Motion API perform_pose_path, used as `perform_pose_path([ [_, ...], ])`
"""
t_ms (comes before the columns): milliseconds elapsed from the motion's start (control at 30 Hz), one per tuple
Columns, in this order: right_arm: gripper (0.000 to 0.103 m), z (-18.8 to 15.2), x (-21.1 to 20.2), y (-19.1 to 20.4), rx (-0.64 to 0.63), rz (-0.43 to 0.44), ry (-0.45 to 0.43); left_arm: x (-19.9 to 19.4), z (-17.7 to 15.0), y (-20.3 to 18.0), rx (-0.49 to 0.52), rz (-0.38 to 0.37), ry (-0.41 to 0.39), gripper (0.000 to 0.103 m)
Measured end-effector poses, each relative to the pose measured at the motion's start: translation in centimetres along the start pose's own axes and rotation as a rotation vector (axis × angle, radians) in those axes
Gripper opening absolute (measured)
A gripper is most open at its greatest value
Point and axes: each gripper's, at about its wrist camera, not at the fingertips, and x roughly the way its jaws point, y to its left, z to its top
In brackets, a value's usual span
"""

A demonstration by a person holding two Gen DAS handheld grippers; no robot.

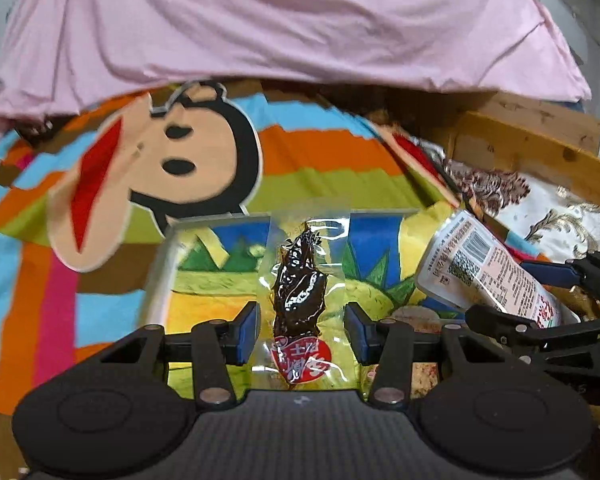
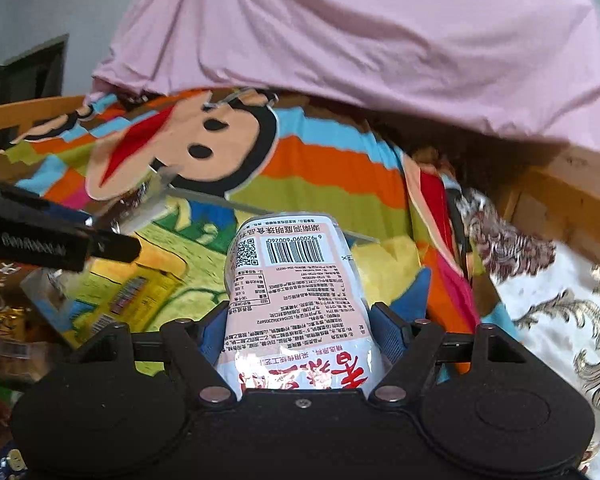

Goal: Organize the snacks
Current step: 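Lower jerky packet into tray with left tool while right tool drops tofu packet beside it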

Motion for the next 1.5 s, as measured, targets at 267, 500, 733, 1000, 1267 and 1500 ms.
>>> perform_pose_path([
  [267, 0.076, -0.8, 2.9, -0.4, 0.018, -0.006, 0.08, 3.5, -1.2, -0.3, -0.03, -0.022, 0.085, 0.051],
  [500, 0.086, -1.0, 4.2, -0.1, 0.032, 0.005, 0.118, 4.5, -1.7, 0.3, -0.072, -0.058, 0.135, 0.052],
  [733, 0.091, -0.3, 2.6, -0.3, 0.012, -0.034, 0.054, 2.3, -1.2, 1.0, -0.109, -0.069, 0.073, 0.079],
  [1000, 0.102, 1.0, -1.7, -1.2, 0.06, -0.079, -0.079, -2.1, -0.9, 1.8, -0.165, -0.029, -0.036, 0.1],
  [1267, 0.102, 1.5, -6.9, -1.4, 0.157, -0.099, -0.184, -7.8, -1.2, 1.7, -0.159, 0.015, -0.168, 0.102],
  [1500, 0.102, 0.9, -11.6, -0.5, 0.208, -0.099, -0.239, -13.4, -2.5, 1.7, -0.143, 0.059, -0.257, 0.102],
])
